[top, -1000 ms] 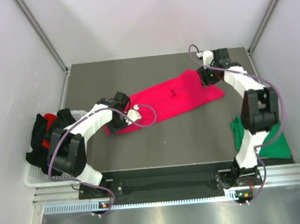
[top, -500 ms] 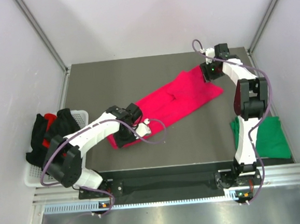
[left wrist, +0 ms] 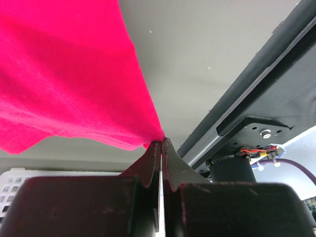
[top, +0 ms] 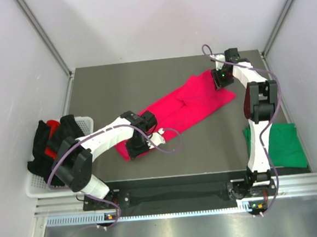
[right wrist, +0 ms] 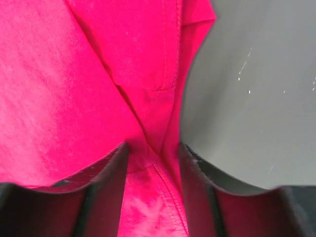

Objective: Fold and stack the t-shirts
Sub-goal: Fold the tshirt

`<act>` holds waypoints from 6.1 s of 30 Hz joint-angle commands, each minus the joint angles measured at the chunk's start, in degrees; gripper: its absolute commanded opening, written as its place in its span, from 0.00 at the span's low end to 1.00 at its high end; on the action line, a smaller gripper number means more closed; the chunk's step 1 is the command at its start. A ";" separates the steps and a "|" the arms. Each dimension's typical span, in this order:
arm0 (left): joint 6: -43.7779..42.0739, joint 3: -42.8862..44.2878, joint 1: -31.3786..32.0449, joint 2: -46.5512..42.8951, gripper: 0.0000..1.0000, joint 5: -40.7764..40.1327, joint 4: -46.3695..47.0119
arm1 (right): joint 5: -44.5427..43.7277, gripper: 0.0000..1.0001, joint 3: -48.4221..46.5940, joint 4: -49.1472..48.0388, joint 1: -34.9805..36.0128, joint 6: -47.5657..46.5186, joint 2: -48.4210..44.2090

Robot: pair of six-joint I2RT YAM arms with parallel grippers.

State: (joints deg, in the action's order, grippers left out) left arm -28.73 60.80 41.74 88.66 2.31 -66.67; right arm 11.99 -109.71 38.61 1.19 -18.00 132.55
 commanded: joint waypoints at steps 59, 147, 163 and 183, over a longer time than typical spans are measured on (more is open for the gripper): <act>7.02 51.18 32.00 37.73 0.10 13.69 -4.08 | -7.77 0.59 -33.82 -31.32 17.35 0.51 17.76; 42.79 33.95 -25.65 37.91 0.13 33.83 44.27 | 17.55 0.00 -2.34 -6.18 4.43 15.80 4.82; 42.70 27.37 -25.56 27.63 0.28 29.51 46.10 | 17.10 0.12 -11.58 -5.39 4.52 15.37 7.99; 65.55 -14.20 -25.83 -7.27 0.64 33.73 57.70 | 29.07 0.52 63.90 -20.94 3.47 34.42 -51.22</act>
State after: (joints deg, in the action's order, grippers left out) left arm 30.06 51.66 16.01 83.85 31.99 -14.59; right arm 40.14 -53.19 20.88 5.28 11.38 86.72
